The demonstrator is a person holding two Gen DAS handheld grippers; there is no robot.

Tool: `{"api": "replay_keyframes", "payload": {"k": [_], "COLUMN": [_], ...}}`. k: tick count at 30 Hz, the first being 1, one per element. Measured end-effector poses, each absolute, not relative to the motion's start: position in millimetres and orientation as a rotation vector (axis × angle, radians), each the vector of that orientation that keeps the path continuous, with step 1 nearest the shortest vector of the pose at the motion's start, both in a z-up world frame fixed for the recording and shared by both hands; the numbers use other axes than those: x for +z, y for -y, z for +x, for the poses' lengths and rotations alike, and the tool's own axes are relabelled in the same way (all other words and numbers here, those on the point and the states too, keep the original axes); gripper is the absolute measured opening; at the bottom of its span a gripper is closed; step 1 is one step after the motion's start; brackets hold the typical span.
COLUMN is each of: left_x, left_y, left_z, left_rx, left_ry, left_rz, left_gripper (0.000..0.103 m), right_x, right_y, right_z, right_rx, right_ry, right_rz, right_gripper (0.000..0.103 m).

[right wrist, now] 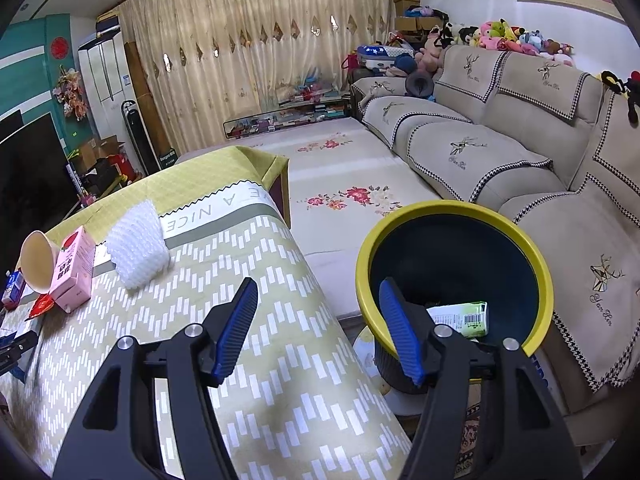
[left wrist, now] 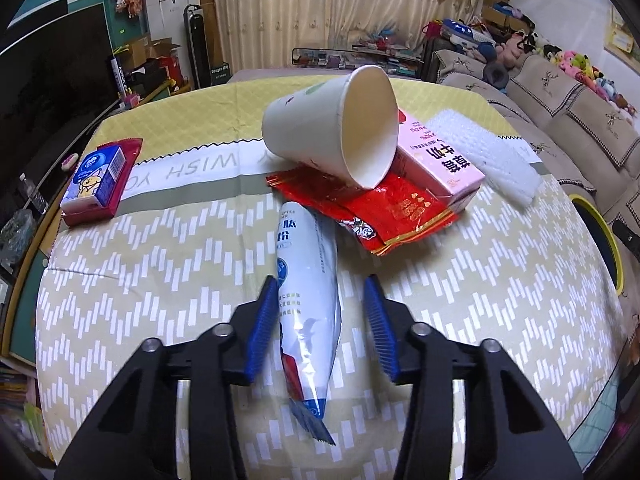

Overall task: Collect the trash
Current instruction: 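Reach the left gripper to the white-blue squeeze packet and grasp it, then carry the packet over the yellow bin and open the left gripper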

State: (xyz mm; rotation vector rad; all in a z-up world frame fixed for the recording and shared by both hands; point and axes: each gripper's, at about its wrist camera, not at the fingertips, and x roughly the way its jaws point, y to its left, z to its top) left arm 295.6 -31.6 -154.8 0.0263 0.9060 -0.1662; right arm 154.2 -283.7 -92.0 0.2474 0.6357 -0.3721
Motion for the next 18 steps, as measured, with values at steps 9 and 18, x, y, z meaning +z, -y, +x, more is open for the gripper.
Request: {"api": "replay_keyframes", "payload": {"k": [9, 18], "left_x": [-150, -125], "left_y": [32, 35], "left_z": [289, 235], "left_rx": [-0.157, -0.2], "left_ry": [-0.894, -0.874], "left_rz": [0.05, 0.067], "left_gripper": [0.02, 0.02], "right_x": [-93, -93], "right_y": [288, 292], "right_z": [154, 149], "right_rx": [-0.37, -0.352], "right_ry": [-0.638, -0.614], "right_rz": [0.269, 0.303], "right_gripper": [0.06, 0.06]}}
